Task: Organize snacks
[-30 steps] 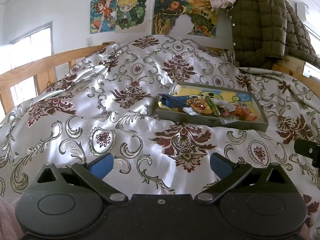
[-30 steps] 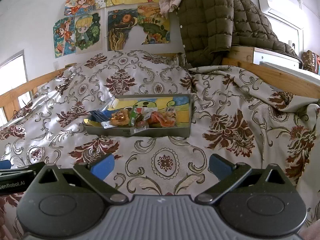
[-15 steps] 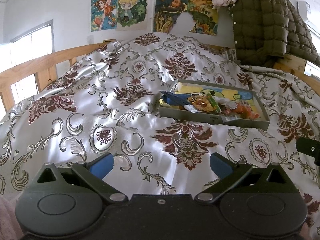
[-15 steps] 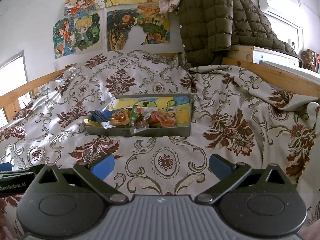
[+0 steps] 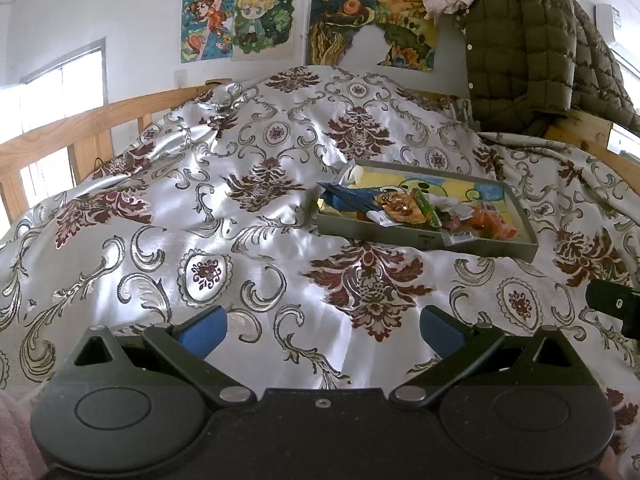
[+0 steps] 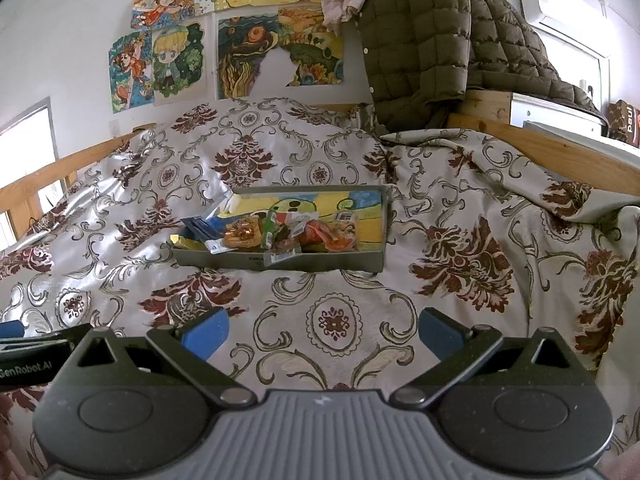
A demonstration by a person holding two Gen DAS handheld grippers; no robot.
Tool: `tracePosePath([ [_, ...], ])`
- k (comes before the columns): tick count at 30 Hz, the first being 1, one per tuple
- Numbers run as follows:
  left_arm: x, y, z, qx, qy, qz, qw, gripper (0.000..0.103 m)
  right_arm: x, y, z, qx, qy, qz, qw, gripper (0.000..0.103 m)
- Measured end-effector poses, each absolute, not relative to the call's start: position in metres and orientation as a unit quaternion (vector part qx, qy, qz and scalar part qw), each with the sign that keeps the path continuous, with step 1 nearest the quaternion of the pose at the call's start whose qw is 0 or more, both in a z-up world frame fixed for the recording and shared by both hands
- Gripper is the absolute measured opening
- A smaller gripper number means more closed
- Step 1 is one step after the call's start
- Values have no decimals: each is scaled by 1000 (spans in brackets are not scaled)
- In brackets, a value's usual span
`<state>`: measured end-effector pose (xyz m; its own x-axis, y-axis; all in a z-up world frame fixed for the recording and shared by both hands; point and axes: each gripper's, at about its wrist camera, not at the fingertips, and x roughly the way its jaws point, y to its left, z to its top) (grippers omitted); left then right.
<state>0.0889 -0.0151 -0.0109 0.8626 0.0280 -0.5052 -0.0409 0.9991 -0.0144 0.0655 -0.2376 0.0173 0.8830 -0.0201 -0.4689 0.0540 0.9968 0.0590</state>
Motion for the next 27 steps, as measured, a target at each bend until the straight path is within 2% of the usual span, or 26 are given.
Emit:
tracePosePath([
  [27, 88, -14, -8, -33, 270, 11, 962, 102, 66, -237, 16, 28, 244, -20, 969, 103],
])
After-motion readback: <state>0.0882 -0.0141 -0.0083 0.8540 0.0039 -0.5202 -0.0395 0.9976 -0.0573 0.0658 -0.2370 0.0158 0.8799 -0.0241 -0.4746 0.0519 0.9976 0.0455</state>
